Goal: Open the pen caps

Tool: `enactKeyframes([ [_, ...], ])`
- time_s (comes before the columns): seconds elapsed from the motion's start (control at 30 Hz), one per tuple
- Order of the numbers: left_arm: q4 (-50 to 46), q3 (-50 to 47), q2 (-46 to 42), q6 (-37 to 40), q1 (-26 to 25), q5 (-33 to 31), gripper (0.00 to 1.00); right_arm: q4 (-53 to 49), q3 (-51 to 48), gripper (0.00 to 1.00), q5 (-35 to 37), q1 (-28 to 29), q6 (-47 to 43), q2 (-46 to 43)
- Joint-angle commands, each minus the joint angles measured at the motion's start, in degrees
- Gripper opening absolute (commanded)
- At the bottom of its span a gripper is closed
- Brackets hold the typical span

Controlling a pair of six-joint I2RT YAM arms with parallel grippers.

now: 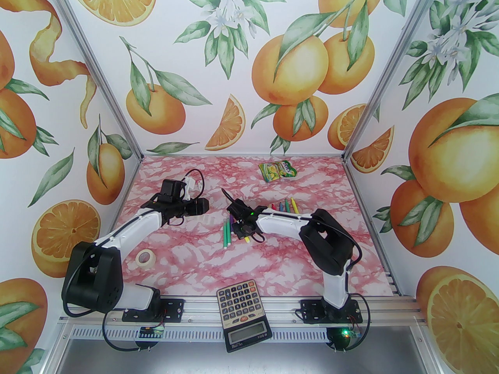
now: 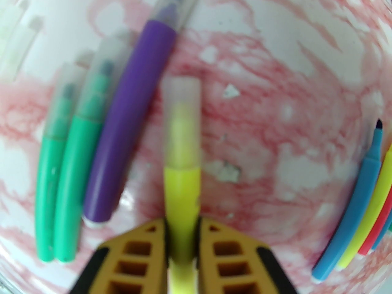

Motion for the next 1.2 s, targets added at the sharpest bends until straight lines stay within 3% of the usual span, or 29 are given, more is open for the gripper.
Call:
enactKeyframes([
  [0.0,4.1,-0.2,1.1,-1.3,-0.7,3.6,0.69,2.7,-3.3,0.16,-3.1,-2.1,0.4,-4.3],
  [0.27,7.0,1.4,3.5,-2.0,-2.5,8.3,0.68,9.9,-8.8,0.15,-12.4,-6.7,0.8,-10.8],
  [0.3,10.8,2.3,5.7,-4.3,-4.3,11.8,0.68,12.8,-10.7,0.15,-15.9,-8.2,1.2,-12.4],
  [0.43,15.2,3.8,8.3,-6.9,-6.6,15.2,0.68,16.9,-12.8,0.14,-19.5,-8.8,1.3,-14.8],
  [0.87,20.8,6.4,12.1,-11.7,-10.0,19.3,0.65,24.5,-15.5,0.14,-24.3,-8.9,2.1,-18.7],
  [1.17,23.3,6.9,13.4,-14.2,-11.1,21.9,0.55,26.7,-16.5,0.14,-25.1,-8.8,1.7,-20.9],
])
